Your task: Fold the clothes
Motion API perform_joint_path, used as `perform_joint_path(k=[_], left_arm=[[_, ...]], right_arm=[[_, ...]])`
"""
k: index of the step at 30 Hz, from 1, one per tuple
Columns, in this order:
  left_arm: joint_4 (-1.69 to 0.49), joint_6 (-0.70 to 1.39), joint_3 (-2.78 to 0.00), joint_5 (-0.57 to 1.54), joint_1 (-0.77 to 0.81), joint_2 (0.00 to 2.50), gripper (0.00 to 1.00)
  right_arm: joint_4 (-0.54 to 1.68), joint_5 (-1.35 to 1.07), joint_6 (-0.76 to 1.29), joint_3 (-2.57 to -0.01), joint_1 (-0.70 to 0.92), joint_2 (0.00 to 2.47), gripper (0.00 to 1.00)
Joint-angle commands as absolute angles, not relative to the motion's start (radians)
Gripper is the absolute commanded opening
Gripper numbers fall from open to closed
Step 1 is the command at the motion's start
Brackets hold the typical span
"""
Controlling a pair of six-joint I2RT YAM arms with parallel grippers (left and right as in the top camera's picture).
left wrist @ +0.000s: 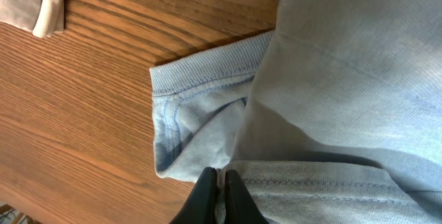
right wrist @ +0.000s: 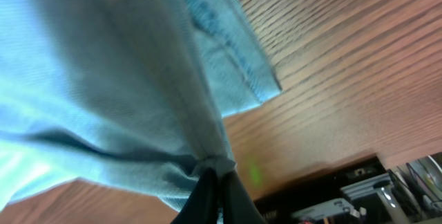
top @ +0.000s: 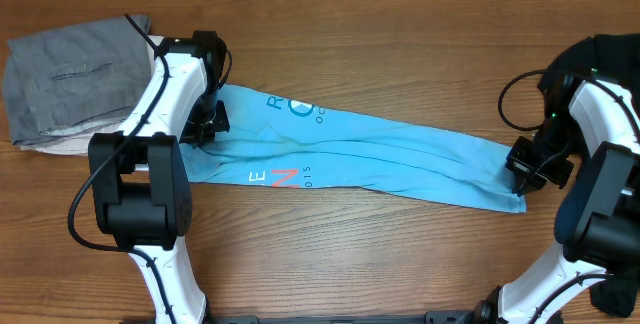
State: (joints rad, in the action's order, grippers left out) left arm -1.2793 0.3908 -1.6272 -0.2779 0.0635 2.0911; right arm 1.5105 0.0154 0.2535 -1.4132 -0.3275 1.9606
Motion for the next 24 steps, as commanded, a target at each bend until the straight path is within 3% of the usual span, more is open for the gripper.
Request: perform_joint_path(k=[1,24], left_arm=[[-1.273,0.4,-1.624,-0.303,0.049,2.093,0.04],[-1.291,0.389,-1.624,-0.269,-0.019,2.093,0.04]], right_arm=[[1.54,-0.017,0.212,-1.491,-0.332,1.934,0.04],[1.481,0.051,0.262,-1.467,-0.392,1.934,0.04]])
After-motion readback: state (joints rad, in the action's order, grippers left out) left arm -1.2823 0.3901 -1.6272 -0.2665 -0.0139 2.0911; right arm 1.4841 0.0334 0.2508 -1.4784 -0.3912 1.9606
